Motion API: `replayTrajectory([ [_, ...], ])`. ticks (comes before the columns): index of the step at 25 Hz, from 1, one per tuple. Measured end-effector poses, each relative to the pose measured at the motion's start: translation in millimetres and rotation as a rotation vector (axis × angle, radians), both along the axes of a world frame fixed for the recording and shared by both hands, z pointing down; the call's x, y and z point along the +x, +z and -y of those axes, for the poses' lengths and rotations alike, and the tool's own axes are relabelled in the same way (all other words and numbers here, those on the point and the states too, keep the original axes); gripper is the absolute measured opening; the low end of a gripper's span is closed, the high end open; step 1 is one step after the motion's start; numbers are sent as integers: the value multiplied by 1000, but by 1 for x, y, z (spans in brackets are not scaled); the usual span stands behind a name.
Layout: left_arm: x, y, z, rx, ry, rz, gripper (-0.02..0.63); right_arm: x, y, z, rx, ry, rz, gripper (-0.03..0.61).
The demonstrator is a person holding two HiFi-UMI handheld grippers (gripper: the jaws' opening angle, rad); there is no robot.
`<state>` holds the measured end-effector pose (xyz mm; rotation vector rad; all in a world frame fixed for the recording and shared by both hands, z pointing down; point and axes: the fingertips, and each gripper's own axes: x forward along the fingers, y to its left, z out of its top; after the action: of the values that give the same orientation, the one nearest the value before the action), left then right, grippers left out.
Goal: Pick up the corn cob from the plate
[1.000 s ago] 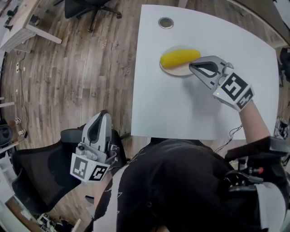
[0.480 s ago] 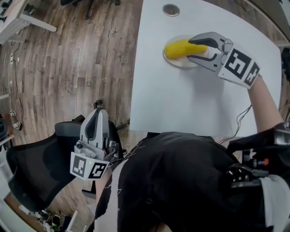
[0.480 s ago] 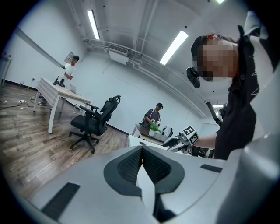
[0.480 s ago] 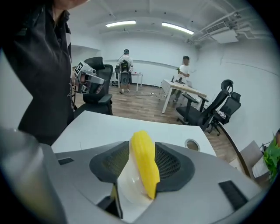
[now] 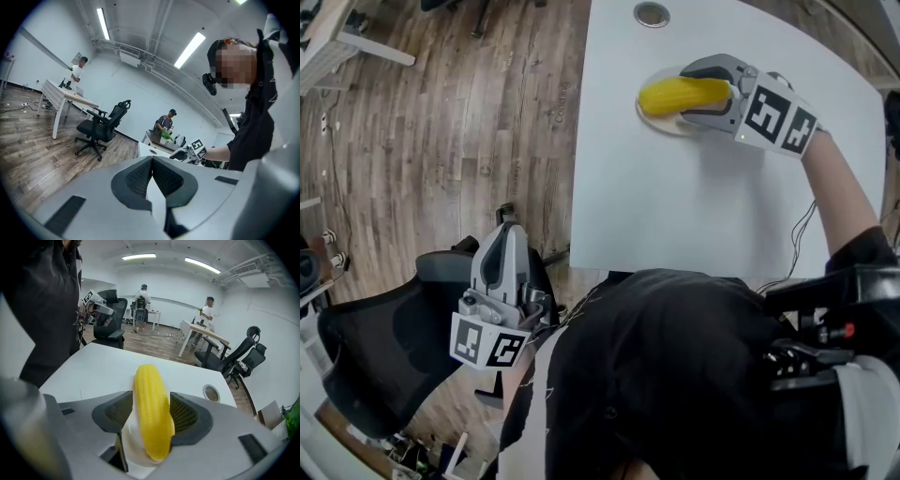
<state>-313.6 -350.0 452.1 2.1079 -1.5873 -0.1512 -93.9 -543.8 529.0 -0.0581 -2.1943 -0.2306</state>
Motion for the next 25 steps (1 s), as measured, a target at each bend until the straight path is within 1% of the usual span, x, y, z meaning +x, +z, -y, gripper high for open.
replayTrajectory([
  [6, -4, 4, 0, -18, 0, -10, 14, -4, 9, 6, 31, -50, -59, 251],
  [12, -9, -1, 1, -29, -2, -15, 14, -3, 5, 6, 11, -102, -118, 247],
  [17, -15, 4, 0, -35, -18, -17, 14, -3, 14, 9, 38, -143, -213, 248],
  [21, -20, 10, -3, -45, -30, -20, 14, -5, 21, 9, 38, -129, -221, 251],
  [25, -19, 20, -2, -44, -31, -27, 14, -6, 36, 8, -2, -109, -192, 253],
])
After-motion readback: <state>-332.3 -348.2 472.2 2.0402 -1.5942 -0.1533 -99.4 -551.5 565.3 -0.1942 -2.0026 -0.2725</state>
